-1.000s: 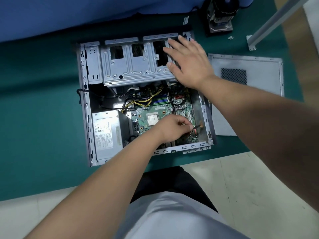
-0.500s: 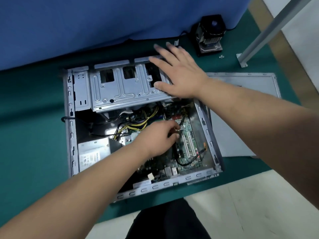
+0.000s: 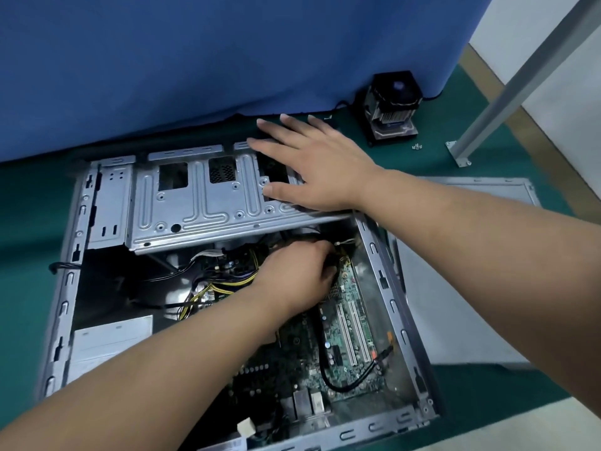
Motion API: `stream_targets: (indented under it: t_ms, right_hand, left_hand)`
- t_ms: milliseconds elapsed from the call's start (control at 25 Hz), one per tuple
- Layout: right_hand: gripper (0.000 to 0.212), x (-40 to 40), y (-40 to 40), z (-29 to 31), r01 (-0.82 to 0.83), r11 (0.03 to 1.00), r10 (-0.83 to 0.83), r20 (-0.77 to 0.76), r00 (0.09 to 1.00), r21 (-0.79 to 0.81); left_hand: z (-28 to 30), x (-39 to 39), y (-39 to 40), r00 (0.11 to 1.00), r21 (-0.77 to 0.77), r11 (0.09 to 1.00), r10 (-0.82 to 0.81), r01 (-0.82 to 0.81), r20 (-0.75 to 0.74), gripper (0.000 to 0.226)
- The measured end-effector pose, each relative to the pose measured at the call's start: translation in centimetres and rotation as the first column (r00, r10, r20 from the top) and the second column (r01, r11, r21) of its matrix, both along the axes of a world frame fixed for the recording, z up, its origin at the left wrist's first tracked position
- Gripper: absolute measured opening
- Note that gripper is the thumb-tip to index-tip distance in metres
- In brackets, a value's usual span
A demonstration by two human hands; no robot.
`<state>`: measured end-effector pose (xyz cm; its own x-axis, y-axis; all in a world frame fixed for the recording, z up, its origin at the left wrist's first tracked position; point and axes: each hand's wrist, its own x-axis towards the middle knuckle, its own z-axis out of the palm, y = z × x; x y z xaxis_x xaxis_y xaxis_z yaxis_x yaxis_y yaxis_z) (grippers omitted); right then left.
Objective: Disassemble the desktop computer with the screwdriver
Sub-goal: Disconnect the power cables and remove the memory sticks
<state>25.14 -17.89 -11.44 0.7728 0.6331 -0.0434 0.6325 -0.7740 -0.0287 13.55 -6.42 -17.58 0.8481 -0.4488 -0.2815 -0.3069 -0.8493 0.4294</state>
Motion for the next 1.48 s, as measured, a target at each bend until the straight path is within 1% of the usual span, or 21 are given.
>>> stream_targets:
  t_ms: [80, 120, 240, 360, 480, 600, 720, 800, 1000, 1160, 1320, 1480]
  right_hand:
    - [0.074, 0.1, 0.0, -0.2, -0.004, 1.0, 0.003, 0.004, 1.0, 0.024]
    - [0.074, 0.2, 0.0, -0.3, -0.004, 0.999, 0.004, 0.004, 1.0, 0.037]
    - [0.074, 0.4, 0.0, -0.5, -0.006, 0.998, 0.006, -0.004, 1.0, 0.065]
    - [0.073, 0.5, -0.1, -0.7, -0.001, 0.997, 0.001, -0.003, 1.0, 0.079]
    - [0.073, 0.6, -0.1, -0.8, 0.005, 0.996, -0.005, -0.004, 1.0, 0.088]
    - [0.073, 0.5, -0.1, -0.9, 0.006, 0.995, -0.005, -0.002, 1.0, 0.098]
    - [0.072, 0.6, -0.1, -0.9, 0.014, 0.994, -0.013, -0.007, 1.0, 0.107]
    - [0.072, 0.5, -0.1, -0.9, 0.014, 0.994, -0.013, -0.008, 1.0, 0.108]
    - [0.071, 0.3, -0.1, -0.7, 0.014, 0.995, -0.013, -0.012, 1.0, 0.1]
    - [0.07, 0.3, 0.0, -0.6, 0.018, 0.995, -0.016, -0.017, 1.0, 0.097]
    - [0.069, 0.2, 0.0, -0.5, 0.022, 0.996, -0.021, -0.015, 1.0, 0.091]
    - [0.068, 0.2, 0.1, -0.5, 0.024, 0.996, -0.023, -0.015, 1.0, 0.088]
  left_hand:
    - [-0.9, 0.3, -0.6, 0.999, 0.011, 0.999, 0.038, -0.038, 0.013, 0.033]
    - [-1.3, 0.5, -1.0, 0.997, -0.008, 0.997, 0.08, -0.08, 0.007, 0.032]
    - [-2.4, 0.8, -2.4, 0.966, -0.088, 0.964, 0.245, -0.252, -0.078, 0.028]
    - [-3.0, 0.8, -3.1, 0.944, -0.142, 0.934, 0.317, -0.327, -0.09, 0.026]
    - [-3.3, 1.1, -2.9, 0.952, -0.185, 0.934, 0.296, -0.305, -0.077, 0.026]
    - [-3.4, 1.5, -2.8, 0.959, -0.157, 0.946, 0.275, -0.283, -0.067, 0.032]
    - [-3.3, 1.8, -3.0, 0.968, -0.134, 0.959, 0.245, -0.251, -0.062, 0.024]
    - [-3.3, 1.8, -3.0, 0.971, -0.147, 0.96, 0.231, -0.239, -0.067, 0.021]
    - [-3.3, 1.4, -3.3, 0.959, -0.201, 0.938, 0.271, -0.283, -0.084, 0.017]
    - [-3.2, 1.7, -3.2, 0.961, -0.183, 0.944, 0.258, -0.273, -0.1, 0.021]
    - [-3.2, 2.1, -2.9, 0.964, -0.153, 0.957, 0.227, -0.248, -0.138, 0.031]
    - [-3.4, 2.2, -2.7, 0.97, -0.168, 0.959, 0.207, -0.227, -0.128, 0.03]
